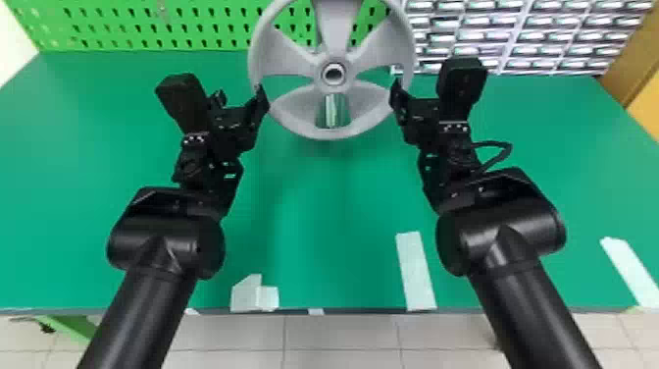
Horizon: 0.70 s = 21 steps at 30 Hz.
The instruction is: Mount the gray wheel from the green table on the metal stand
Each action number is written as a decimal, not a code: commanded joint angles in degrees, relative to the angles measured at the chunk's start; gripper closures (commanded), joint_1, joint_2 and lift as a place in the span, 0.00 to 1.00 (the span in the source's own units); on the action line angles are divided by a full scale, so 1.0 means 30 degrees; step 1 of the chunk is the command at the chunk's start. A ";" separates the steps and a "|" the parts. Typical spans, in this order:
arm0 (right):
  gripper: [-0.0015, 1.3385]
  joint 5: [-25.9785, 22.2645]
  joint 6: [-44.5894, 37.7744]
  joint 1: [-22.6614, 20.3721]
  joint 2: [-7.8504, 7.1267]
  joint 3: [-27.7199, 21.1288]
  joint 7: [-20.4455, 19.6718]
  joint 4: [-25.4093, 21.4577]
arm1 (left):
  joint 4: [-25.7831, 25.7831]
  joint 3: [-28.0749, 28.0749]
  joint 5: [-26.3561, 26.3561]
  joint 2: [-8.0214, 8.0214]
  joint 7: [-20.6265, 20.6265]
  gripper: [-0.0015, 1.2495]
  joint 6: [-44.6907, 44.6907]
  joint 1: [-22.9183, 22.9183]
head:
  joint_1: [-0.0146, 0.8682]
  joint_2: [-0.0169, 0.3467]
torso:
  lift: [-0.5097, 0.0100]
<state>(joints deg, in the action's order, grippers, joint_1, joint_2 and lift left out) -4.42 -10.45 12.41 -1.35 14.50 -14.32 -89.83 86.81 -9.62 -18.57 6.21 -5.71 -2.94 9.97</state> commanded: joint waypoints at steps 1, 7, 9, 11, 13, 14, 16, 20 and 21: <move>0.39 -0.0079 0.0289 -0.0270 -0.0079 0.0088 -0.0001 -0.0204 | 0.0625 0.0249 0.0303 0.0068 -0.0002 0.39 -0.0073 -0.0569 | 1.00 0.19 | 0.79; 0.39 -0.0196 0.0699 -0.0680 -0.0225 0.0234 -0.0001 -0.0380 | 0.1211 0.0747 0.0449 0.0097 -0.0002 0.39 -0.0220 -0.1243 | 1.00 0.19 | 0.79; 0.39 -0.0225 0.0875 -0.0826 -0.0255 0.0293 -0.0001 -0.0409 | 0.1445 0.0952 0.0508 0.0097 0.0028 0.39 -0.0337 -0.1478 | 1.00 0.19 | 0.79; 0.39 -0.0284 0.1051 -0.1002 -0.0313 0.0293 -0.0001 -0.0409 | 0.1709 0.1157 0.0508 0.0097 0.0028 0.39 -0.0542 -0.1741 | 1.00 0.19 | 0.79; 0.39 -0.0284 0.1285 -0.1149 -0.0343 0.0293 -0.0001 -0.0439 | 0.1943 0.1274 0.0537 0.0097 0.0028 0.39 -0.0688 -0.1917 | 1.00 0.19 | 0.79; 0.39 -0.0313 0.1285 -0.1207 -0.0372 0.0293 -0.0001 -0.0439 | 0.2061 0.1362 0.0566 0.0097 0.0028 0.39 -0.0718 -0.2064 | 1.00 0.19 | 0.79; 0.39 -0.0342 0.1373 -0.1295 -0.0401 0.0322 -0.0001 -0.0468 | 0.2236 0.1479 0.0596 0.0097 0.0028 0.39 -0.0718 -0.2239 | 1.00 0.19 | 0.79; 0.39 -0.0401 0.1373 -0.1354 -0.0431 0.0351 -0.0001 -0.0527 | 0.2354 0.1596 0.0654 0.0126 0.0028 0.39 -0.0864 -0.2386 | 1.00 0.19 | 0.79; 0.39 -0.0401 0.1373 -0.1354 -0.0431 0.0381 -0.0001 -0.0556 | 0.2354 0.1596 0.0713 0.0126 0.0028 0.39 -0.0894 -0.2415 | 1.00 0.19 | 0.79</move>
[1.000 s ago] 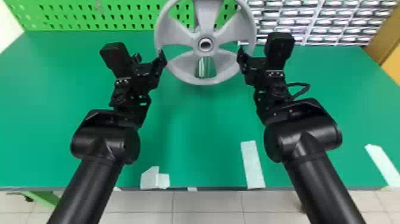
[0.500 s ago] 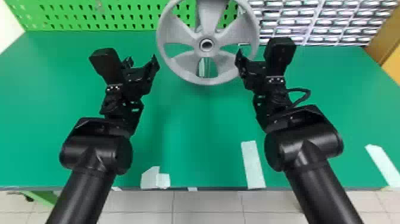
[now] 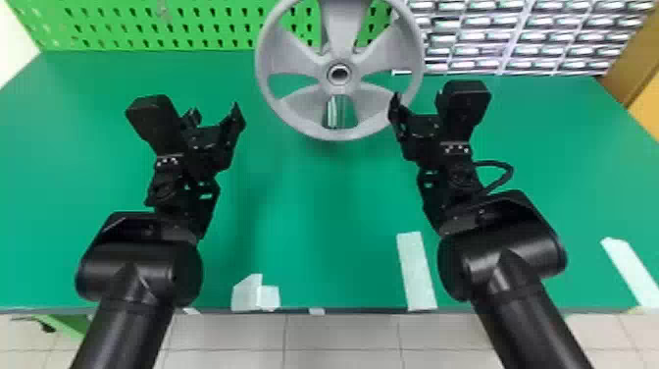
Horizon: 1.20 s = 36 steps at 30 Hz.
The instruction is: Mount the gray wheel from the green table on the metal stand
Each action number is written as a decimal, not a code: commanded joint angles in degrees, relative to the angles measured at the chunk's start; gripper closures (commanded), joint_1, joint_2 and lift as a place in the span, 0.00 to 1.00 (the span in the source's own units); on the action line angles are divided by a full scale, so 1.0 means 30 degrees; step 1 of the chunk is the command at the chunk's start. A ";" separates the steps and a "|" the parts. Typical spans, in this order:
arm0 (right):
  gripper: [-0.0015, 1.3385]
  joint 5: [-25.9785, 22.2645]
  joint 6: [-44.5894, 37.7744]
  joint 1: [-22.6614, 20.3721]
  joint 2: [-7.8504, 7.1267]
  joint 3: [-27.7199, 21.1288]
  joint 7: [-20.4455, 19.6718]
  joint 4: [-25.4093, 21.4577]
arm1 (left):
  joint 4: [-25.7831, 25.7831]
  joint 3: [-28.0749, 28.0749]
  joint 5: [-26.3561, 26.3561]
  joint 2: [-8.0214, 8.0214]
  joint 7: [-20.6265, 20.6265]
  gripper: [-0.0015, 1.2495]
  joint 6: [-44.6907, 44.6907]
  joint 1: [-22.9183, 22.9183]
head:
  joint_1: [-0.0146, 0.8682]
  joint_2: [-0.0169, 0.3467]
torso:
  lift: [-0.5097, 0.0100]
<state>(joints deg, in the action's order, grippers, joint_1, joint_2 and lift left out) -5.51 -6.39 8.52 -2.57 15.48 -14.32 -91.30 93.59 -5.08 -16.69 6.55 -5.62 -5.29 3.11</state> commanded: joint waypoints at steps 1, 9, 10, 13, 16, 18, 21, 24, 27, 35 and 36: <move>0.39 -0.0039 0.0020 -0.0085 -0.0053 0.0085 -0.0001 -0.0066 | 0.0122 0.0081 0.0113 0.0016 0.0027 0.39 -0.0140 -0.0157 | 1.00 0.19 | 0.79; 0.39 -0.0068 0.0050 -0.0144 -0.0053 0.0115 -0.0001 -0.0095 | 0.0415 0.0491 0.0201 0.0016 0.0350 0.39 -0.0287 -0.0626 | 1.00 0.19 | 0.79; 0.39 -0.0068 0.0050 -0.0173 -0.0053 0.0115 -0.0001 -0.0125 | 0.0473 0.0520 0.0260 0.0016 0.0379 0.39 -0.0404 -0.0655 | 1.00 0.19 | 0.79; 0.39 -0.0068 0.0079 -0.0290 -0.0082 0.0115 -0.0001 -0.0212 | 0.0620 0.0520 0.0318 0.0016 0.0467 0.39 -0.0462 -0.0772 | 1.00 0.19 | 0.79; 0.39 -0.0098 0.0284 -0.0437 -0.0082 0.0115 -0.0001 -0.0242 | 0.0825 0.0462 0.0640 0.0016 0.0525 0.39 -0.0550 -0.0831 | 1.00 0.19 | 0.79; 0.39 -0.0127 0.0343 -0.0495 -0.0111 0.0173 -0.0001 -0.0242 | 0.0883 0.0491 0.0699 0.0016 0.0555 0.39 -0.0550 -0.0919 | 1.00 0.19 | 0.79; 0.39 -0.0127 0.0548 -0.0583 -0.0111 0.0203 -0.0001 -0.0242 | 0.1089 0.0520 0.0875 0.0016 0.0555 0.39 -0.0550 -0.1065 | 1.00 0.19 | 0.79; 0.39 -0.0186 0.0694 -0.0730 -0.0141 0.0261 -0.0001 -0.0300 | 0.1206 0.0608 0.0904 0.0016 0.0584 0.39 -0.0550 -0.1212 | 1.00 0.19 | 0.79; 0.39 -0.0215 0.1016 -0.0905 -0.0199 0.0349 -0.0001 -0.0359 | 0.1352 0.0637 0.0933 0.0016 0.0643 0.39 -0.0550 -0.1329 | 1.00 0.19 | 0.79; 0.39 -0.0244 0.1573 -0.1316 -0.0316 0.0408 -0.0001 -0.0388 | 0.1792 0.0667 0.1431 0.0016 0.0760 0.39 -0.0550 -0.1681 | 1.00 0.19 | 0.79; 0.39 -0.0244 0.1602 -0.1345 -0.0316 0.0378 -0.0001 -0.0388 | 0.1850 0.0667 0.1549 0.0016 0.0760 0.39 -0.0550 -0.1739 | 1.00 0.19 | 0.79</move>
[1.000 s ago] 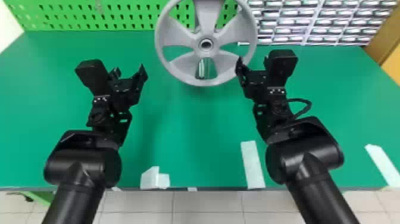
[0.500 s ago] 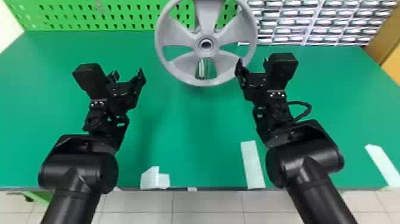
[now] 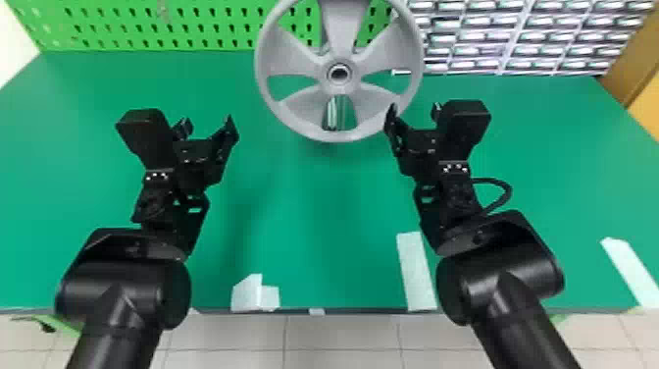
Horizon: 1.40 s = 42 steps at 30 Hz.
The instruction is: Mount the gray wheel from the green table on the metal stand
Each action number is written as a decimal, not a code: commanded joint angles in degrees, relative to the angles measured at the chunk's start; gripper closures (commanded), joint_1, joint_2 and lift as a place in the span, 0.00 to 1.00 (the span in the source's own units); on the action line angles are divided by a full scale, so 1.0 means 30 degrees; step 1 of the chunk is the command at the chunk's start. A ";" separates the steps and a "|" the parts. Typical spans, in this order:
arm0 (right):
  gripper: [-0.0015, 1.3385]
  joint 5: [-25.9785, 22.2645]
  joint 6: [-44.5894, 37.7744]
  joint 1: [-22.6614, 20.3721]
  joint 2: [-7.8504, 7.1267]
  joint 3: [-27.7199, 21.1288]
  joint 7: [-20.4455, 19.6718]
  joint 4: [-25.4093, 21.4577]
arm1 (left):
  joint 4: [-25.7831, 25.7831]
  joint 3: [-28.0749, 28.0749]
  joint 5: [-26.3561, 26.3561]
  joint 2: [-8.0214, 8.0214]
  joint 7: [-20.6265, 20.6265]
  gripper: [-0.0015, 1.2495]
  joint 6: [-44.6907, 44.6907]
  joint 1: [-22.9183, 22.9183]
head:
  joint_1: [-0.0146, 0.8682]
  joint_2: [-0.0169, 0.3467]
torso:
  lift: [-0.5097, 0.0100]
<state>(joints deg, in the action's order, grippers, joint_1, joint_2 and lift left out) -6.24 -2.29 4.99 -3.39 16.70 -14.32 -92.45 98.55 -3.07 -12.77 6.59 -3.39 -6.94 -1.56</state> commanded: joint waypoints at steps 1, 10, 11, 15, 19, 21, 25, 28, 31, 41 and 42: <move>0.39 -0.0001 0.0324 -0.0226 -0.0072 -0.0002 -0.0001 -0.0004 | 0.0255 0.0026 0.0390 0.0000 0.0018 0.39 0.0000 -0.0211 | 1.00 0.19 | 0.79; 0.39 0.0409 0.0851 -0.0519 -0.0277 0.0145 -0.0001 -0.0063 | 0.0694 0.0143 0.1269 0.0000 0.0106 0.39 -0.0058 -0.0680 | 1.00 0.19 | 0.79; 0.39 0.0468 0.0851 -0.0548 -0.0277 0.0145 -0.0001 -0.0063 | 0.0694 0.0202 0.1239 0.0000 0.0135 0.39 -0.0058 -0.0710 | 1.00 0.19 | 0.79; 0.39 0.0790 0.0822 -0.0783 -0.0336 0.0115 -0.0001 -0.0063 | 0.0753 0.0260 0.1327 0.0000 0.0135 0.39 -0.0058 -0.0944 | 1.00 0.19 | 0.79; 0.39 0.0848 0.0822 -0.1017 -0.0394 0.0086 -0.0001 -0.0063 | 0.0870 0.0290 0.1767 0.0000 0.0135 0.39 -0.0058 -0.1266 | 1.00 0.19 | 0.79; 0.39 0.0995 0.0822 -0.1134 -0.0424 0.0057 -0.0001 -0.0063 | 0.0987 0.0348 0.2118 0.0000 0.0135 0.39 -0.0058 -0.1442 | 1.00 0.19 | 0.79; 0.39 0.1200 0.0851 -0.1369 -0.0453 0.0027 -0.0001 -0.0092 | 0.1105 0.0436 0.2499 0.0000 0.0135 0.39 -0.0029 -0.1676 | 1.00 0.19 | 0.79; 0.39 0.1493 0.0881 -0.1486 -0.0482 0.0027 0.0028 -0.0121 | 0.1134 0.0465 0.2675 0.0000 0.0135 0.39 -0.0029 -0.1764 | 1.00 0.19 | 0.79; 0.39 0.1639 0.0968 -0.1574 -0.0570 0.0057 0.0028 -0.0121 | 0.1192 0.0436 0.2792 0.0000 0.0165 0.39 -0.0029 -0.1911 | 1.00 0.19 | 0.79; 0.39 0.1845 0.1027 -0.1779 -0.0570 -0.0207 0.0028 -0.0121 | 0.1251 0.0553 0.3027 0.0000 0.0165 0.39 0.0000 -0.1940 | 1.00 0.19 | 0.79; 0.39 0.1845 0.1027 -0.1779 -0.0570 -0.0236 0.0028 -0.0121 | 0.1251 0.0524 0.3027 0.0000 0.0194 0.39 -0.0029 -0.1940 | 1.00 0.19 | 0.79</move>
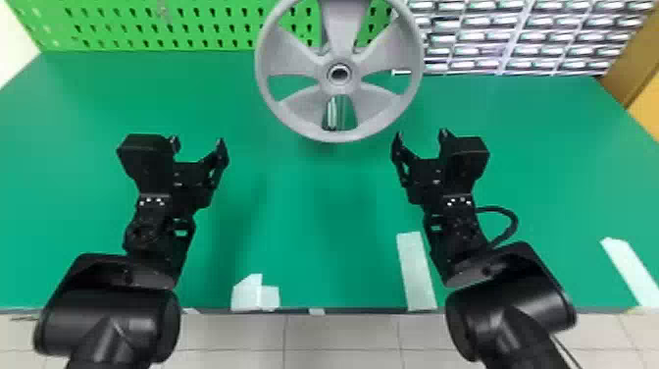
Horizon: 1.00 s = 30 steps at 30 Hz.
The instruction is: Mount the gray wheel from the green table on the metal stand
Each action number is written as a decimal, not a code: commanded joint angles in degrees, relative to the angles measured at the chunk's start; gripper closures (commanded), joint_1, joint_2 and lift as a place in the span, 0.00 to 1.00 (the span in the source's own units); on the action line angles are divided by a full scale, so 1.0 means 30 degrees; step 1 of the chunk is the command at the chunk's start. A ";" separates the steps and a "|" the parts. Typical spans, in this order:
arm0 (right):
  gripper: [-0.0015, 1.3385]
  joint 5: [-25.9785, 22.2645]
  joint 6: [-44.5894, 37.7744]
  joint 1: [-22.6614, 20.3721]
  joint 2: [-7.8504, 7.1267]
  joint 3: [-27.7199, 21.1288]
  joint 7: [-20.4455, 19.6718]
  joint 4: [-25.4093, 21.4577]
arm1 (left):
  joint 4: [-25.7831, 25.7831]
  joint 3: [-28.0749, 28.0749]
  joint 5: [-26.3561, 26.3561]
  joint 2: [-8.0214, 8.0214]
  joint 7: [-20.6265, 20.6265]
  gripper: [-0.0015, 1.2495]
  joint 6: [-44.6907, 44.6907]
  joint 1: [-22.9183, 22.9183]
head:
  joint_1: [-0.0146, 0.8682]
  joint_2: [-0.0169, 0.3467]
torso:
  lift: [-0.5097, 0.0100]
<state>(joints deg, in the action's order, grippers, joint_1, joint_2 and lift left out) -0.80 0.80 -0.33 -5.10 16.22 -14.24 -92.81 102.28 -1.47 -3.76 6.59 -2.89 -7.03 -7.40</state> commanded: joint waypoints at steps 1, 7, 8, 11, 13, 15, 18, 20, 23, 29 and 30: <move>0.39 0.0031 -0.0003 -0.0008 0.0000 -0.0075 0.0000 0.0000 | 0.0009 -0.0009 0.0051 0.0000 0.0027 0.39 -0.0001 0.0005 | 1.00 0.19 | 0.79; 0.39 0.0178 -0.0003 -0.0038 0.0029 -0.0134 0.0000 -0.0030 | 0.0038 0.0049 0.0285 0.0000 0.0086 0.39 -0.0001 0.0034 | 1.00 0.19 | 0.79; 0.39 0.0236 -0.0003 -0.0038 0.0058 -0.0163 0.0000 -0.0059 | 0.0038 0.0049 0.0285 0.0000 0.0086 0.39 -0.0001 0.0034 | 1.00 0.19 | 0.79; 0.39 0.0324 -0.0003 -0.0067 0.0058 -0.0222 0.0000 -0.0059 | 0.0038 0.0137 0.0549 0.0000 0.0086 0.39 -0.0001 0.0063 | 1.00 0.19 | 0.79; 0.39 0.0354 -0.0003 -0.0067 0.0058 -0.0251 0.0000 -0.0059 | 0.0038 0.0196 0.0578 0.0000 0.0086 0.39 -0.0001 0.0092 | 1.00 0.19 | 0.79; 0.39 0.0324 -0.0003 -0.0096 0.0058 -0.0310 0.0000 -0.0059 | 0.0038 0.0225 0.0578 0.0000 0.0086 0.39 -0.0001 0.0122 | 1.00 0.19 | 0.79; 0.39 0.0324 -0.0003 -0.0096 0.0058 -0.0310 0.0000 -0.0059 | 0.0009 0.0371 0.0608 0.0000 0.0086 0.39 -0.0001 0.0122 | 1.00 0.19 | 0.79; 0.39 0.0324 -0.0003 -0.0096 0.0087 -0.0339 0.0000 -0.0059 | 0.0038 0.0459 0.0578 0.0000 0.0086 0.39 0.0058 0.0122 | 1.00 0.19 | 0.79; 0.39 0.0354 -0.0003 -0.0067 0.0117 -0.0368 0.0000 -0.0059 | 0.0009 0.0518 0.0666 0.0000 0.0086 0.39 0.0146 0.0122 | 1.00 0.19 | 0.79; 0.39 0.0471 0.0026 -0.0096 0.0117 -0.0485 0.0000 -0.0059 | 0.0009 0.0752 0.0813 -0.0029 0.0027 0.39 0.0468 0.0063 | 1.00 0.19 | 0.79; 0.39 0.0471 -0.0003 -0.0125 0.0117 -0.0485 0.0000 -0.0088 | 0.0009 0.0752 0.0813 -0.0029 0.0027 0.39 0.0497 0.0063 | 1.00 0.19 | 0.79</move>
<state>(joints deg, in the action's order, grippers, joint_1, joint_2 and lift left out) 0.55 0.80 -0.58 -4.75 14.94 -14.24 -93.06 102.33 0.47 -1.41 6.52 -2.71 -5.88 -7.07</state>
